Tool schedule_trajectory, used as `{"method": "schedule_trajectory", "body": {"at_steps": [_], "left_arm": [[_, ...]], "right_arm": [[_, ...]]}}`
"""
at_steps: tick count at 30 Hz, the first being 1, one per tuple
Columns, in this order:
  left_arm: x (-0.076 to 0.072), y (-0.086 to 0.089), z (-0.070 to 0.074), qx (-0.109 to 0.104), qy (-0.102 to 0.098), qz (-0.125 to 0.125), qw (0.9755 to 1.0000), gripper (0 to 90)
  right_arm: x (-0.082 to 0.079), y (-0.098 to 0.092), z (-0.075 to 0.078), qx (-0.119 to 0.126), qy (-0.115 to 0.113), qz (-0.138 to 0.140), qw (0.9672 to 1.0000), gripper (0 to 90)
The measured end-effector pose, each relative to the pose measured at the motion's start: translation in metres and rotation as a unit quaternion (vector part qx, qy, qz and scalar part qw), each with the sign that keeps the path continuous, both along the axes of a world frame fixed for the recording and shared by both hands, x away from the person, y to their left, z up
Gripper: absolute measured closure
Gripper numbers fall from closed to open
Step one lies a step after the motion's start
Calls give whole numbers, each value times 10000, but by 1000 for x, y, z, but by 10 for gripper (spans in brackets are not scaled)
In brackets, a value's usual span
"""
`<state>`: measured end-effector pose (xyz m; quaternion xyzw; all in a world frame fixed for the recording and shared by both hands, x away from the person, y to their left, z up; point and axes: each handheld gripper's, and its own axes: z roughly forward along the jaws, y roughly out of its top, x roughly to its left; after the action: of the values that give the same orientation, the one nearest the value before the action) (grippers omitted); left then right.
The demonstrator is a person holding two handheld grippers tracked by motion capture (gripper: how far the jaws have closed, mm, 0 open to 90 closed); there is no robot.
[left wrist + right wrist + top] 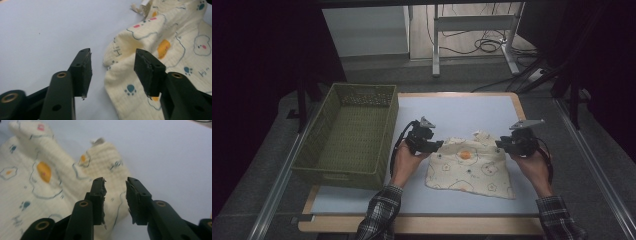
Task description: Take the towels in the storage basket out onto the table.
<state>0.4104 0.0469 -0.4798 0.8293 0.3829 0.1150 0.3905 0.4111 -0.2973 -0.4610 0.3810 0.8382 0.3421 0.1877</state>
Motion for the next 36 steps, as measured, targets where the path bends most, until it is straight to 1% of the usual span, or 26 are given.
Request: {"method": "schedule_trajectory", "body": {"at_steps": [2, 4, 5, 6, 7, 8, 10, 11, 12, 13, 14, 16, 17, 18, 20, 21, 22, 23, 24, 25, 26, 27, 28, 31, 34, 36], "left_arm": [[8, -2, -5, -88, 132, 20, 9999, 444], [14, -6, -14, -113, 305, 20, 9995, 440], [18, -12, -25, -80, 485, -88, 9988, 424], [18, -12, -25, -80, 485, -88, 9988, 416], [18, -16, -31, -3, 534, -119, 9985, 409], [18, -19, -36, 75, 574, -148, 9982, 409], [17, -26, -44, 154, 657, -227, 9975, 401], [14, -31, -47, 256, 496, -243, 9981, 394], [14, -31, -47, 256, 496, -243, 9981, 422], [13, -33, -46, 284, 481, -250, 9981, 422], [12, -34, -45, 278, 508, -318, 9978, 471], [12, -36, -43, 232, 633, -514, 9964, 697], [9, -36, -41, 279, 527, -512, 9969, 780], [7, -36, -37, 350, 314, -471, 9978, 818], [3, -30, -24, 213, -21, -311, 9993, 825], [1, -26, -16, 102, -215, -228, 9995, 820], [-2, -21, -8, 26, -457, -134, 9989, 820], [-4, -17, -1, -51, -664, -1, 9978, 806], [-3, -14, 4, -81, -755, 126, 9970, 779], [1, -12, 4, 31, -606, 276, 9978, 711], [7, -12, 2, 241, -365, 428, 9981, 571], [10, -10, -1, 408, -281, 525, 9974, 491], [10, -7, -4, 420, -268, 579, 9971, 491], [5, 1, -14, 202, -54, 529, 9984, 417], [-2, 2, -21, 368, 35, 411, 9985, 392], [-9, 3, -23, 283, 60, 333, 9990, 383]], "right_arm": [[8, 2, 0, 47, -44, -45, 10000, 619], [18, 4, -5, 119, 49, -112, 9999, 589], [26, 6, -15, 113, 160, -120, 9997, 561], [26, 6, -15, 113, 160, -120, 9997, 561], [31, 9, -27, 29, 292, -61, 9996, 551], [31, 9, -27, 29, 292, -61, 9996, 551], [33, 12, -39, -108, 381, -16, 9992, 556], [32, 13, -48, -236, 421, -27, 9988, 619], [32, 13, -48, -236, 421, -27, 9988, 619], [30, 13, -50, -250, 445, -27, 9987, 686], [29, 12, -51, -138, 460, -5, 9988, 780], [26, 12, -49, -101, 577, 42, 9983, 853], [24, 13, -48, -158, 564, 71, 9983, 860], [22, 13, -44, -196, 524, 87, 9984, 862], [18, 11, -33, -130, 331, 113, 9993, 863], [13, 6, -17, -19, 69, 28, 10000, 862], [13, 6, -17, -19, 69, 28, 10000, 862], [11, 2, -8, 63, -94, -51, 9999, 862], [11, -1, 0, 166, -263, -133, 9994, 857], [11, -4, 6, 256, -414, -266, 9985, 821], [14, -7, 8, 249, -524, -407, 9975, 696], [21, -11, 7, 91, -343, -648, 9973, 617], [21, -11, 7, 91, -343, -648, 9973, 617], [16, -19, -1, 260, -204, -634, 9974, 575], [11, -21, -5, 183, -76, -597, 9980, 558], [3, -24, -7, 103, -25, -516, 9986, 554]]}}
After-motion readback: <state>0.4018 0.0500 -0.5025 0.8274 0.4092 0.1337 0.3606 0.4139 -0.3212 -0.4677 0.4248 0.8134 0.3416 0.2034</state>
